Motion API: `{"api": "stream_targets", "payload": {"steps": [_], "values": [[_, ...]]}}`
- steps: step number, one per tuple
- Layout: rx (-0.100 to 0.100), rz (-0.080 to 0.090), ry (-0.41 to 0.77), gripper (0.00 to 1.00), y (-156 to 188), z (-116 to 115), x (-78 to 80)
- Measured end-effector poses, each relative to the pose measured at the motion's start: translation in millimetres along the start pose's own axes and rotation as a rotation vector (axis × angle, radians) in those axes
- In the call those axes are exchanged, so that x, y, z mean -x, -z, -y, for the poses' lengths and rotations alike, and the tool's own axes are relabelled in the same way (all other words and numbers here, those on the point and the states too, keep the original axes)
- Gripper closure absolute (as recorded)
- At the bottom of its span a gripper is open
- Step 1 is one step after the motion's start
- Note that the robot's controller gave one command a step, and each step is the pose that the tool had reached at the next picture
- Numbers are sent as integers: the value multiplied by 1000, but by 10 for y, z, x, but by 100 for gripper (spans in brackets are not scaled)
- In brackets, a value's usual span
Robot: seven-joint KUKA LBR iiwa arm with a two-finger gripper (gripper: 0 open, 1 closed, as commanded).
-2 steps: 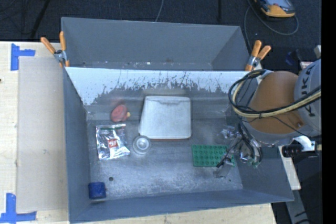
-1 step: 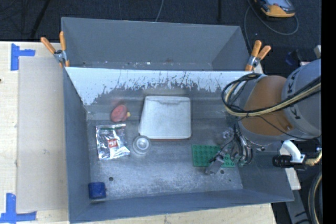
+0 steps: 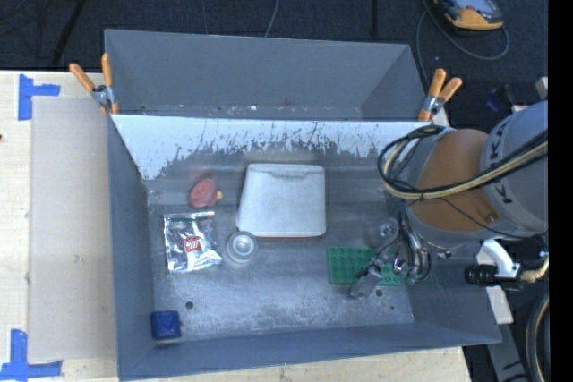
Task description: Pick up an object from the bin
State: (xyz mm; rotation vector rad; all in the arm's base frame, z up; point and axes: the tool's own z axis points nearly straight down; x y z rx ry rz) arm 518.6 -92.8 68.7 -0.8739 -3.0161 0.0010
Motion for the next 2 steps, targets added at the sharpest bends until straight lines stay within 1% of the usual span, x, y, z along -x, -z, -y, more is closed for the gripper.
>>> {"api": "stream_targets", "payload": {"steps": [1,2], "values": [[0,1,2,100,4,-2,3],[1,2,7,100,272,-2,7]]}}
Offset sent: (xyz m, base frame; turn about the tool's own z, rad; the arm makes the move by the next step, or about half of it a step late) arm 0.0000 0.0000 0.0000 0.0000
